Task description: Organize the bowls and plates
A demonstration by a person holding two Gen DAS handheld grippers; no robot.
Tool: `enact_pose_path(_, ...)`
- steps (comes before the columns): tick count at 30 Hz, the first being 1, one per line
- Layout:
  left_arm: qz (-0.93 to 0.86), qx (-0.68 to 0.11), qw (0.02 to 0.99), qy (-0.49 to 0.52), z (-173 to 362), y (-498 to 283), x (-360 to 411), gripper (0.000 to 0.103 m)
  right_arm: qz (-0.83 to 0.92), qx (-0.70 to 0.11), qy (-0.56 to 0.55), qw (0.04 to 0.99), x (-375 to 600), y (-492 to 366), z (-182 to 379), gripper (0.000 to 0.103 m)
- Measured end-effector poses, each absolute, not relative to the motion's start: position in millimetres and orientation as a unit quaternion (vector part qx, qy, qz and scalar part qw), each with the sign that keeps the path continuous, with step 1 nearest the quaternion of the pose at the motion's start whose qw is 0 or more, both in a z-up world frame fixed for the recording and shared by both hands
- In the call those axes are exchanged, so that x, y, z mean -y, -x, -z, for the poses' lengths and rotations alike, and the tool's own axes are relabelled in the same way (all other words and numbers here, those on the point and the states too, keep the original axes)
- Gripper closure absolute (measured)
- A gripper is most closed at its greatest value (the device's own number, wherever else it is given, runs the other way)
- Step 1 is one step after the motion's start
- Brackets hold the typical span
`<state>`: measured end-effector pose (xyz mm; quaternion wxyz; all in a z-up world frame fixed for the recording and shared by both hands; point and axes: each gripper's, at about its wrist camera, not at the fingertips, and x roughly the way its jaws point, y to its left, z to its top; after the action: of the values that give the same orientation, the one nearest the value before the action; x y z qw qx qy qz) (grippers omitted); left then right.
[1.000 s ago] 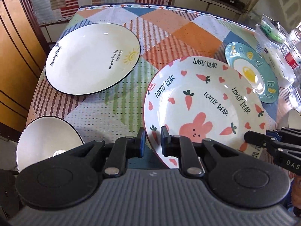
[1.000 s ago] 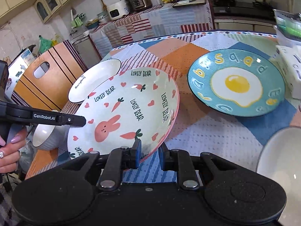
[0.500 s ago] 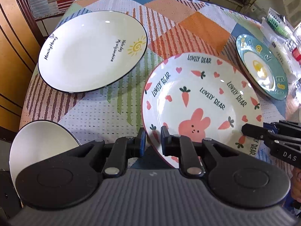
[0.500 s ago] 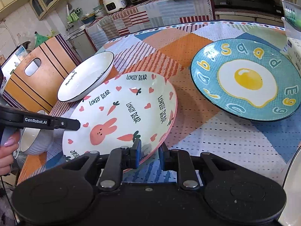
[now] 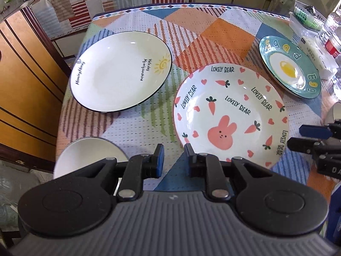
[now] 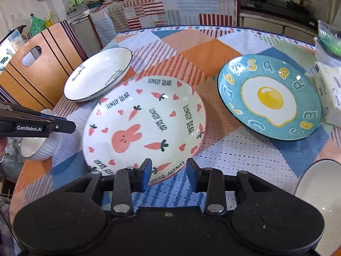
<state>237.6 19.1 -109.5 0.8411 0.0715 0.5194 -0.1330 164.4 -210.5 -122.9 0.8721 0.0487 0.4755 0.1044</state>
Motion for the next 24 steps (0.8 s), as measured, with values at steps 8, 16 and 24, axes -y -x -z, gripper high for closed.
enact_pose_path(8, 0.130, -0.521, 0.839, -0.089, 83, -224, -40, 0.070, -0.122, -0.470, -0.056, 0.872, 196, -142, 79, 0.057)
enact_pose_path(16, 0.142, -0.519, 0.838, -0.085, 55, -222, -61, 0.062, -0.168, -0.446, -0.049, 0.878, 170, -138, 34, 0.050)
enact_pose_path(24, 0.128, -0.498, 0.852, -0.097, 29, -243, -90, 0.047, -0.223, -0.419, -0.052, 0.879, 143, -172, 11, 0.036)
